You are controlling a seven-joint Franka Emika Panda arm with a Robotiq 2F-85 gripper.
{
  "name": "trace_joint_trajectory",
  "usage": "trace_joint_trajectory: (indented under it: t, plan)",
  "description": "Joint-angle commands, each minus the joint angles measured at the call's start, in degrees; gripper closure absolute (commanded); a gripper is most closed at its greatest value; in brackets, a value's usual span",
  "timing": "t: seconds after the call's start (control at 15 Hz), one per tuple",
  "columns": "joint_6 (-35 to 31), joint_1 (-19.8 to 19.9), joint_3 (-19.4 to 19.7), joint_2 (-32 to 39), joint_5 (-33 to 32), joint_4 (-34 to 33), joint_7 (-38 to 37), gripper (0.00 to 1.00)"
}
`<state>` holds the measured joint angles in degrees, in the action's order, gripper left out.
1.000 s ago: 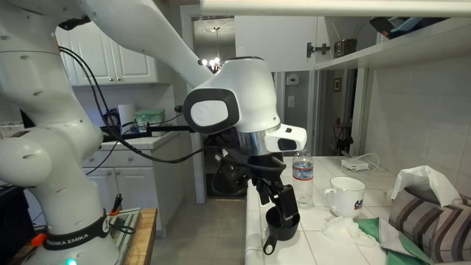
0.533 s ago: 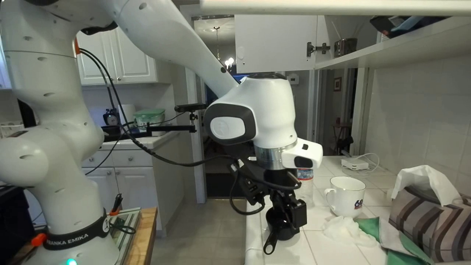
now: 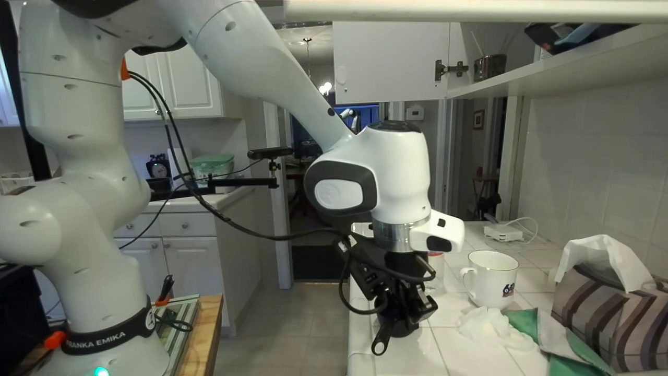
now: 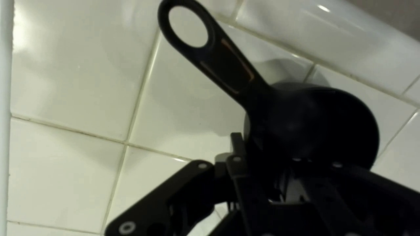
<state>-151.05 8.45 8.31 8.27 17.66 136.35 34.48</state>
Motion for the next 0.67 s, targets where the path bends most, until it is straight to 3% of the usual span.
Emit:
trace_joint_trajectory:
  t: [0.0,0.2,0.33,0.6]
  plan:
    - [-1.21,1.74,-1.63,0.41,-0.22,0.31,-1.85,1.00]
    - [-3.74,1.70,-0.69,-3.88,-3.67,4.71,-5.24,1.00]
    - [-5.64,1.52,0.06,-9.94,-7.35,11.10,-7.54,0.99]
    - [-3.82,-0.18,-0.53,-21.57,-12.24,21.08,-9.75,0.99]
